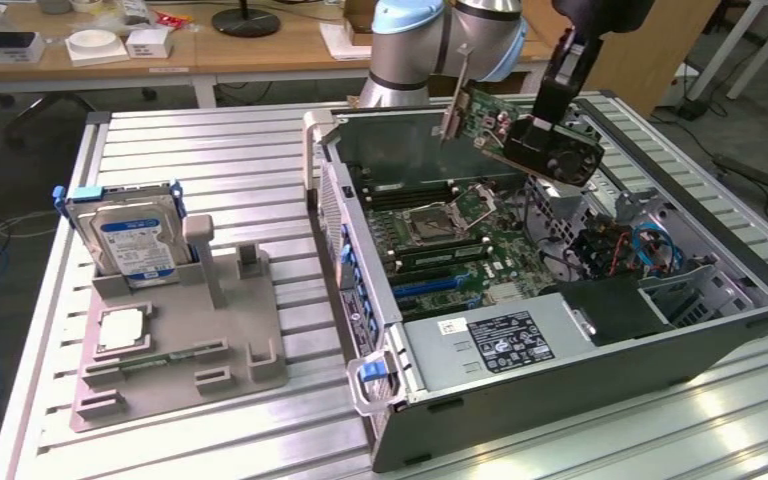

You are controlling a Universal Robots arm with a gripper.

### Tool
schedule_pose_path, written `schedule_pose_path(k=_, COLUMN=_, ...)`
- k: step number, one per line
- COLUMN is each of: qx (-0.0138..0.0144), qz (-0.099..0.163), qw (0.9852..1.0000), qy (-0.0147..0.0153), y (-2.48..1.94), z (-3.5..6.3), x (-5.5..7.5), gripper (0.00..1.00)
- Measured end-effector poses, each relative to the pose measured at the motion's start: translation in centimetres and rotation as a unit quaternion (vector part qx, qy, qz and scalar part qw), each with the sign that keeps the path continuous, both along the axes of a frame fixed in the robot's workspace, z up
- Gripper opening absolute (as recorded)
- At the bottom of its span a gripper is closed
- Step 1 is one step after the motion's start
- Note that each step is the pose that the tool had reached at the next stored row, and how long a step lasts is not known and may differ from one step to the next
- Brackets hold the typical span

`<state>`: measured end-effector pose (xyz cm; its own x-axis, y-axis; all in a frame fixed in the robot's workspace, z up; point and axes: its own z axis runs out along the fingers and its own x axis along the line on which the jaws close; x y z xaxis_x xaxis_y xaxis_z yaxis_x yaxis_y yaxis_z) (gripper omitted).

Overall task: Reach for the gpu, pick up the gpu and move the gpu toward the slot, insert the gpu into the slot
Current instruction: 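Insert the gpu into the slot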

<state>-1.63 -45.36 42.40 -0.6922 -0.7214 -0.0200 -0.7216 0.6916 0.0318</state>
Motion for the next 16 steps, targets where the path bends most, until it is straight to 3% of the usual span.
schedule_pose_path(k=7, qx=0.0000, qz=0.043, qw=0.9991, qy=0.0000, y=0.00, z=0.00, x=-0.02, gripper=0.26)
schedule_pose_path(k=16, qx=0.0000, qz=0.096, qw=0.9953, qy=0.0000, y=0.00, z=0.00, x=-0.04, gripper=0.26)
